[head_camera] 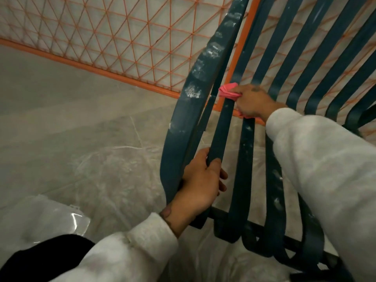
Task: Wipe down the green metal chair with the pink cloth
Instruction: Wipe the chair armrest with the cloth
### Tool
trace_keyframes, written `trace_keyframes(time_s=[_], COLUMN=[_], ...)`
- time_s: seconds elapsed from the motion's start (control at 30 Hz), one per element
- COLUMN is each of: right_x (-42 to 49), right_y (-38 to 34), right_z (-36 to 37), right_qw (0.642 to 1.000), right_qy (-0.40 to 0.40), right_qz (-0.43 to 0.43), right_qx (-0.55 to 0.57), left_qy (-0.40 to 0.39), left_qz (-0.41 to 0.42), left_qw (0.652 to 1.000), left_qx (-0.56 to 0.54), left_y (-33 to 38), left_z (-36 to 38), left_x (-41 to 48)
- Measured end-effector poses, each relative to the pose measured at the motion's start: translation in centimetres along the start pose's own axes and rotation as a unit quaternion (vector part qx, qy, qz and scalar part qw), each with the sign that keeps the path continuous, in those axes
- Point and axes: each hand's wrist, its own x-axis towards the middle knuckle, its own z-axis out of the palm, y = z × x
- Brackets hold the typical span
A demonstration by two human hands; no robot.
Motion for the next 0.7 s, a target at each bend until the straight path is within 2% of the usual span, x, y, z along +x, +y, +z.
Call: trace_keyframes(time_s=[0.1,0.3,0.5,0.7], right_x=[-1.3,-7.4,-3.5,-3.0], right_y=[0.4,0.2,0.4,0.1], right_z=[-0.4,-1.4,-0.8,0.3], right_qw=[1.000,0.992,0.997,0.998], right_qy=[0.006,-0.061,-0.032,-0.017], right_qz=[-0.013,-0.100,-0.035,-0.021], right_qx=[0.027,0.050,0.056,0.054], left_qy=[-0.003,-0.009,-0.004,-0.004], left_qz=[-0.002,-0.006,-0.001,0.001], left_qw=[1.000,1.000,1.000,1.000], left_qx=[0.001,-0.006,0.003,-0.001], left_y=[-0.1,-0.5,-0.8,-0.8], left_z=[0.0,0.1,0.0,0.0], left_x=[0.1,0.8,0.8,0.7])
